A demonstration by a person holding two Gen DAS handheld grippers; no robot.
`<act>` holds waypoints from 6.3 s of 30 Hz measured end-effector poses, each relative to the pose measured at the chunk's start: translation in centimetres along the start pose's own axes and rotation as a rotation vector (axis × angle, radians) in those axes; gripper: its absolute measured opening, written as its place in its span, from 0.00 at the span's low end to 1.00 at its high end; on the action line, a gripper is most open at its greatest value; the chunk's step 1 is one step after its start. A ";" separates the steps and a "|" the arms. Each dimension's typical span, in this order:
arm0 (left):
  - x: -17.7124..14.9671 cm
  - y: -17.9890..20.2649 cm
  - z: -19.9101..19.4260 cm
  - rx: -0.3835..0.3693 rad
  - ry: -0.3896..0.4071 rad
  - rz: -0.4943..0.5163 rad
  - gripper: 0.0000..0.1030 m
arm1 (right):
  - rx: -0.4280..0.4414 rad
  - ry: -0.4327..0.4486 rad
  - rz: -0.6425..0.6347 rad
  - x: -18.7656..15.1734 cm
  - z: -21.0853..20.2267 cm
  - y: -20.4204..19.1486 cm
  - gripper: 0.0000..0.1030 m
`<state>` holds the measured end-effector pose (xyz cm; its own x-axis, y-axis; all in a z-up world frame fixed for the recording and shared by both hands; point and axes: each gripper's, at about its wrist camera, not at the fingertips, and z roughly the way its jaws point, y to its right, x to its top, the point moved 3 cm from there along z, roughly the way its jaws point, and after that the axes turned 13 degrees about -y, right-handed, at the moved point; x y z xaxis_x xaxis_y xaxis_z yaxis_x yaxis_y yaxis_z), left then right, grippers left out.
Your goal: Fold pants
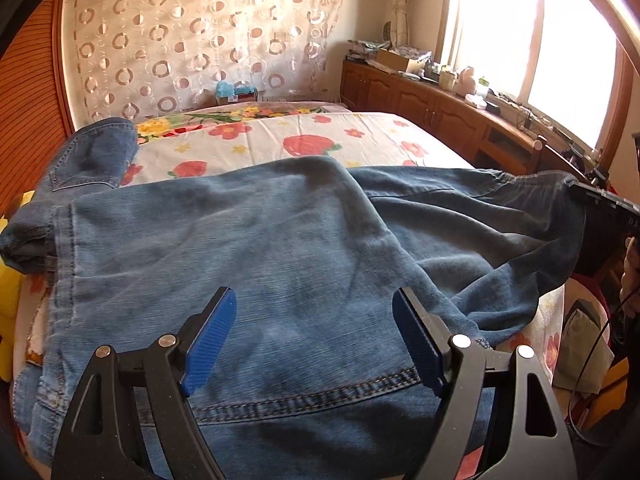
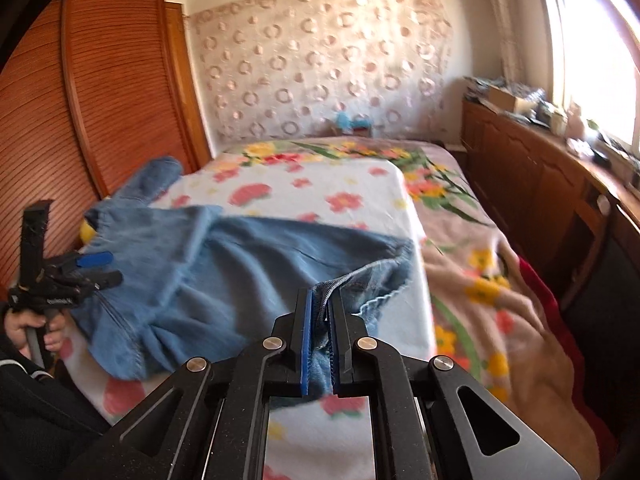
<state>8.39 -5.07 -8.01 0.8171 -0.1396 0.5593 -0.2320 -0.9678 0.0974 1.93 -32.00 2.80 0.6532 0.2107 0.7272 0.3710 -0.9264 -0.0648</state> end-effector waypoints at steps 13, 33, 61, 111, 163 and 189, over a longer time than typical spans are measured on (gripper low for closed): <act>-0.8 -3.9 -2.4 0.022 0.051 -0.072 0.78 | 0.171 0.086 -0.196 5.9 0.4 -9.0 0.07; -1.9 -9.0 -3.5 0.043 0.073 -0.177 0.79 | 0.345 -0.013 -0.331 10.2 6.9 -12.2 0.13; 0.6 -3.6 2.9 -0.119 -0.086 -0.021 0.43 | 0.172 -0.244 -0.290 15.6 20.2 -9.1 0.47; -3.9 -10.7 -10.8 -0.047 0.159 -0.114 0.07 | 0.315 0.041 -0.449 19.7 14.1 -21.1 0.08; 4.3 -16.2 -0.3 -0.001 -0.091 -0.140 0.25 | 0.153 -0.214 -0.153 12.3 16.8 -9.6 0.51; 5.6 -15.7 -2.8 0.175 0.001 -0.064 0.29 | 0.102 -0.210 -0.202 10.9 17.3 -9.7 0.53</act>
<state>15.10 9.92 -4.10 0.8266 -0.0759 0.5577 -0.0837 -0.9964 -0.0116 16.93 -15.31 -0.47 0.6776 0.4571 0.5762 0.5647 -0.8252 -0.0094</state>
